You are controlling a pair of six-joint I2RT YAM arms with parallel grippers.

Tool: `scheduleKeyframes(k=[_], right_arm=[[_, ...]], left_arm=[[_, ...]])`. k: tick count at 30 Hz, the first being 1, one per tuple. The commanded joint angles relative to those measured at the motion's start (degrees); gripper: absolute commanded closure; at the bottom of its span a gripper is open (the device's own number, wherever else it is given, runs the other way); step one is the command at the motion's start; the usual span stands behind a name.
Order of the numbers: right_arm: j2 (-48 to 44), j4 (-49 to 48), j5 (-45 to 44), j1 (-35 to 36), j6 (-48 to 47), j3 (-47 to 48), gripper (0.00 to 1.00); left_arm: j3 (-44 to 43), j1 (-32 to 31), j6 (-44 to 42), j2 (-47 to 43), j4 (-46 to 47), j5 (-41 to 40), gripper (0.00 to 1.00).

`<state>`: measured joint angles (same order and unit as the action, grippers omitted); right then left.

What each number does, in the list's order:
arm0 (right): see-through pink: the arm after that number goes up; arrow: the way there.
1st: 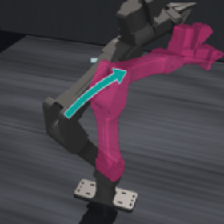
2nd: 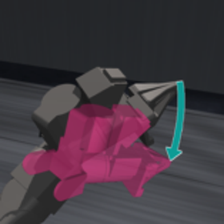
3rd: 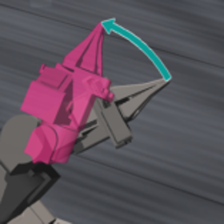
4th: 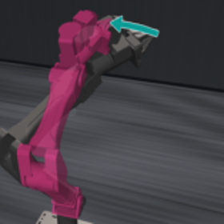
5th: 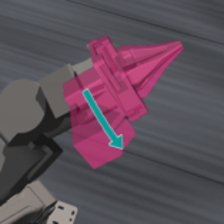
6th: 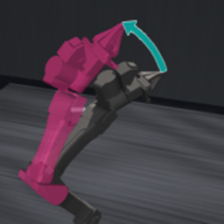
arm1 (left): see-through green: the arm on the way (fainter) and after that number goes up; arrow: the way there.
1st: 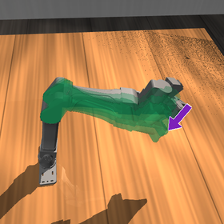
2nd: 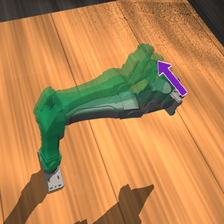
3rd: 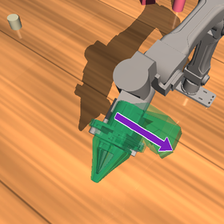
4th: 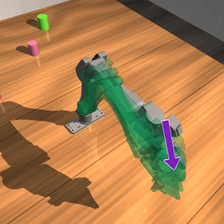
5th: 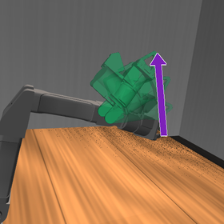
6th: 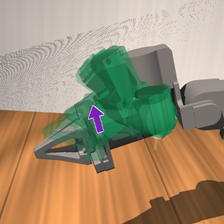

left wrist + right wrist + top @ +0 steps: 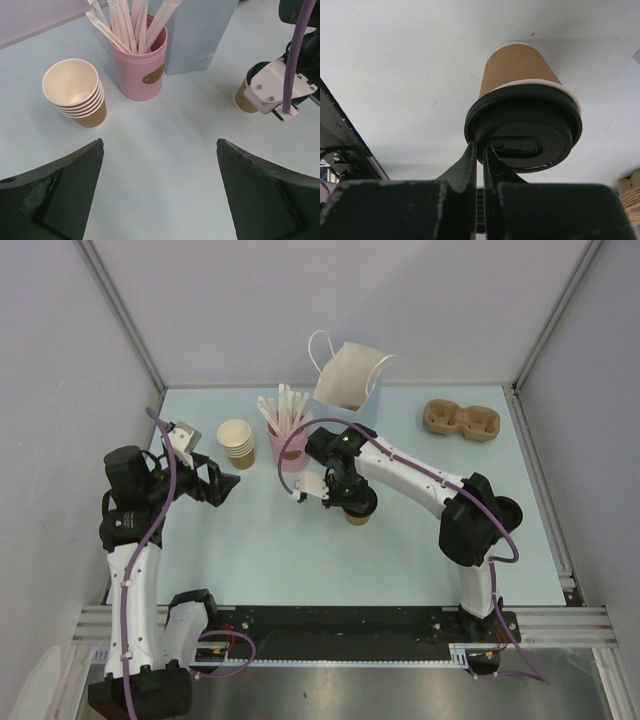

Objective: Pack the takeout coffee

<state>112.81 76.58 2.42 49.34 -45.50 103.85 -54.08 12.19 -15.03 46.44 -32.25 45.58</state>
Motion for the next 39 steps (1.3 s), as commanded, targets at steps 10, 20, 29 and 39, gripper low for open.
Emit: scheduleKeyframes(k=[10, 20, 29, 39], right_arm=[[-0.1, 8.6, 0.2, -0.1, -0.6, 0.9, 0.93], [0.0, 8.5, 0.4, 0.4, -0.6, 1.8, 0.87], [0.0, 8.2, 0.4, 0.8, -0.6, 2.0, 0.8], [-0.3, 6.3, 0.0, 1.0, -0.6, 2.2, 0.74]], left_arm=[[0.5, 0.7, 0.3, -0.6, 1.6, 0.8, 0.01], [0.5, 0.7, 0.3, -0.6, 1.5, 0.8, 0.0], [0.6, 1.0, 0.3, -0.7, 1.5, 0.9, 0.01], [0.6, 1.0, 0.3, -0.6, 1.5, 0.9, 0.01]])
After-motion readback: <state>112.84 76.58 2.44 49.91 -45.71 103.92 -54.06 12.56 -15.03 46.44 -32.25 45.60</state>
